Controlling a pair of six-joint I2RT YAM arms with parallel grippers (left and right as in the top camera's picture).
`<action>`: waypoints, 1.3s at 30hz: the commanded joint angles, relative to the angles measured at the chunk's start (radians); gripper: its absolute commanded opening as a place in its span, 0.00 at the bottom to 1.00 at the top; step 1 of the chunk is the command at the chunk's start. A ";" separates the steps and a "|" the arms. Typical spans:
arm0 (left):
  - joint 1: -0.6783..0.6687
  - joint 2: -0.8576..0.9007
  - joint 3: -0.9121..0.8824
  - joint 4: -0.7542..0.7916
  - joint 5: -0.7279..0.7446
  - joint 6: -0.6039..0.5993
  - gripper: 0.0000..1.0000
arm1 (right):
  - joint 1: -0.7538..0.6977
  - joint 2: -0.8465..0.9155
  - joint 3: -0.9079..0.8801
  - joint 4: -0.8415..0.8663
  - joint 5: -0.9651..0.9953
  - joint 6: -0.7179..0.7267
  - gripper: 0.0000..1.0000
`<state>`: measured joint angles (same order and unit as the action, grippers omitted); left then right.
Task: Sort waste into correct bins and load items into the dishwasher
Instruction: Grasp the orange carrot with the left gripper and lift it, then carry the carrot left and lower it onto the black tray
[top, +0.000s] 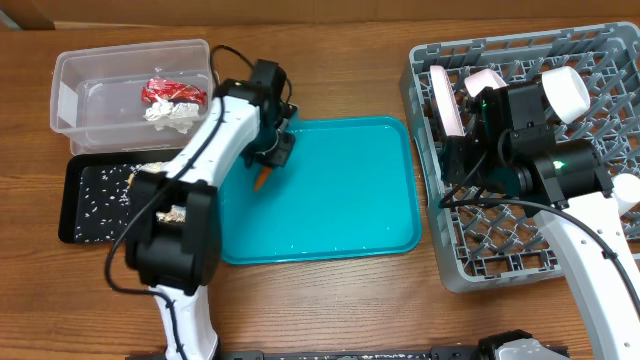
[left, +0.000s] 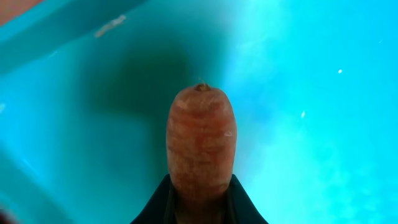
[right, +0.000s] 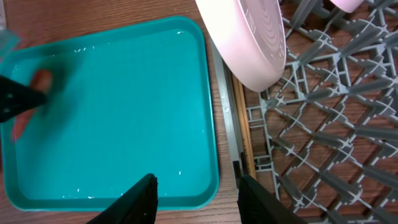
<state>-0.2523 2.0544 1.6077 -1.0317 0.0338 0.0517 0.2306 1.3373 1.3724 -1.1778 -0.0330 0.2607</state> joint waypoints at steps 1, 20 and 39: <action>0.066 -0.129 0.027 -0.035 -0.015 -0.151 0.04 | 0.004 -0.002 0.001 0.000 0.013 -0.007 0.44; 0.607 -0.211 -0.090 -0.102 -0.145 -0.409 0.04 | 0.004 -0.002 0.001 0.001 0.013 -0.007 0.45; 0.697 -0.211 -0.362 0.308 -0.150 -0.433 0.04 | 0.004 -0.002 0.001 0.000 0.013 -0.006 0.45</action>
<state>0.4412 1.8515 1.2495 -0.7338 -0.1089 -0.3676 0.2306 1.3380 1.3727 -1.1797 -0.0257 0.2611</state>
